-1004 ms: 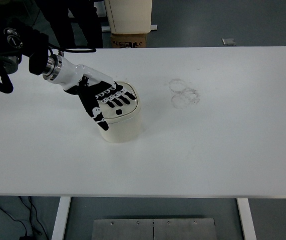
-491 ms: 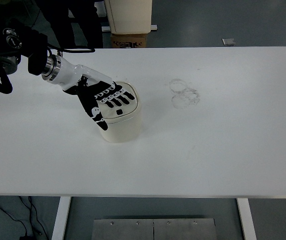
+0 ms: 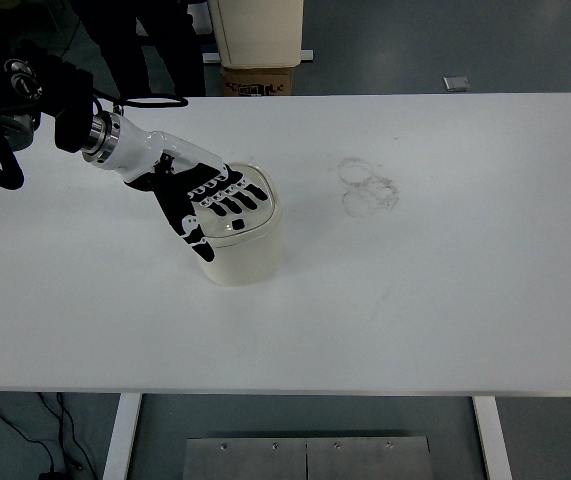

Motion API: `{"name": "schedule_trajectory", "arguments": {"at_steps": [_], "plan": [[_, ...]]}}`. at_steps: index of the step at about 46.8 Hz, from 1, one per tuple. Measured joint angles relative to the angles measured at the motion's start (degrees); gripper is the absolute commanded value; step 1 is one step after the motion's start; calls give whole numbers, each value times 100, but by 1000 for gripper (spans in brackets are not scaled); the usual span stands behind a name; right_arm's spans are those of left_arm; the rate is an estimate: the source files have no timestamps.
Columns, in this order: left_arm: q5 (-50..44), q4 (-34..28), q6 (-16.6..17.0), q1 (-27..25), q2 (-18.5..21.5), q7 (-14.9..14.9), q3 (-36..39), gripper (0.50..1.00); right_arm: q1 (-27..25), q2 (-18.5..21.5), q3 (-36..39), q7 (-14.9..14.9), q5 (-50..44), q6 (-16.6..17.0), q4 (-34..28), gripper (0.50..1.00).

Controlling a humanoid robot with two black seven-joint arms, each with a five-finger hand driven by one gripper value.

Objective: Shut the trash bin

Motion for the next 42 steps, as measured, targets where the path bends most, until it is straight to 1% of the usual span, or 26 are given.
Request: {"name": "schedule_trajectory", "arguments": {"at_steps": [6, 17, 21, 25, 32, 37, 42], "plan": [[8, 135, -5, -85, 37, 3, -36, 1000, 0, 0, 0, 0, 0, 0, 0, 991], [-32, 199, -1, -161, 60, -13, -65, 1000, 0, 0, 0, 0, 0, 0, 0, 991], [-88, 363, 0, -191, 65, -43, -94, 1000, 0, 0, 0, 1, 0, 0, 0, 991], [-154, 663, 1, -161, 64, -69, -175, 1000, 0, 0, 0, 0, 0, 0, 0, 991], [-556, 1419, 1, 30, 112, -76, -428, 1000, 0, 0, 1, 3, -1, 0, 0, 991], [-819, 2035, 1, 332, 240, -85, -669, 1000, 0, 0, 0, 1, -3, 0, 0, 991], [-983, 2462, 35, 652, 409, -86, -970, 1000, 1, 0, 0, 2, -2, 0, 0, 991]]}}
